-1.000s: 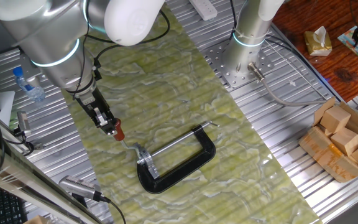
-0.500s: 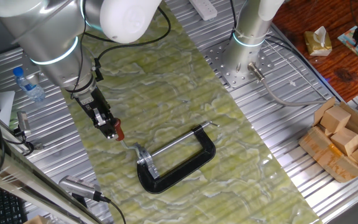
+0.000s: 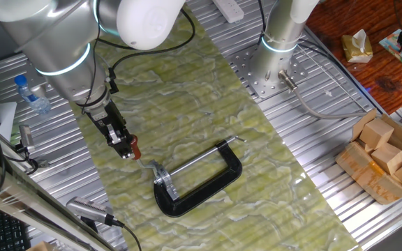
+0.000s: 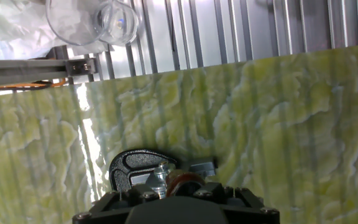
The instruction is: Pull up the lever
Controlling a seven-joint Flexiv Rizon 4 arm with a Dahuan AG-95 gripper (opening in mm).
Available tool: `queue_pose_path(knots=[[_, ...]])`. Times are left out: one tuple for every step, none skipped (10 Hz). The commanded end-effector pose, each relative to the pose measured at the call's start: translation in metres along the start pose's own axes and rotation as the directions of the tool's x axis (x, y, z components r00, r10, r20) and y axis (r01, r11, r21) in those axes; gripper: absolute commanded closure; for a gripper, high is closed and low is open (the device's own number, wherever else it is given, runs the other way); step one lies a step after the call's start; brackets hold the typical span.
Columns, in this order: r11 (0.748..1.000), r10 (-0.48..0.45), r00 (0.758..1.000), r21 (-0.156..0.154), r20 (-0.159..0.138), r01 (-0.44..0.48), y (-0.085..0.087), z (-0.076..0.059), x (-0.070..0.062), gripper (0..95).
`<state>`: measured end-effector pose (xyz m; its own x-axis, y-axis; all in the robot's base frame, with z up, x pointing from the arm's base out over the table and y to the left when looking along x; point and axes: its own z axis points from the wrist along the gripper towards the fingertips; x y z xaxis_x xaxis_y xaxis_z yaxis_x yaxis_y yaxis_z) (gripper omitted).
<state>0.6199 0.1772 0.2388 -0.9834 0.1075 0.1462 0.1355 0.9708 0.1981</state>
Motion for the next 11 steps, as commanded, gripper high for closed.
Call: queue_pose_path(knots=[[1.0, 0.008, 1.0, 0.001, 0.0, -0.008, 0.0051, 0.0006, 0.0025, 38.0], [1.0, 0.012, 1.0, -0.002, -0.001, -0.012, 0.0055, 0.0001, 0.0019, 38.0], [1.0, 0.021, 1.0, -0.009, -0.001, -0.021, 0.0057, 0.0002, 0.0018, 38.0], [0.999, 0.031, 1.0, -0.012, -0.003, -0.031, 0.0058, 0.0002, 0.0018, 38.0], [0.999, 0.033, 0.999, -0.015, -0.003, -0.033, 0.0058, 0.0002, 0.0017, 38.0], [0.999, 0.034, 0.999, -0.018, -0.004, -0.034, 0.0058, 0.0002, 0.0017, 38.0], [0.999, 0.031, 1.0, -0.013, -0.003, -0.031, 0.0059, 0.0003, 0.0017, 38.0], [0.999, 0.033, 0.999, -0.012, -0.002, -0.033, 0.0059, 0.0004, 0.0017, 38.0], [0.999, 0.036, 0.999, -0.011, -0.002, -0.036, 0.0059, 0.0004, 0.0017, 38.0], [0.999, 0.045, 0.999, -0.006, 0.0, -0.045, 0.006, 0.0005, 0.0016, 57.0], [0.999, 0.047, 0.999, -0.003, -0.001, -0.047, 0.006, 0.0005, 0.0016, 57.0]])
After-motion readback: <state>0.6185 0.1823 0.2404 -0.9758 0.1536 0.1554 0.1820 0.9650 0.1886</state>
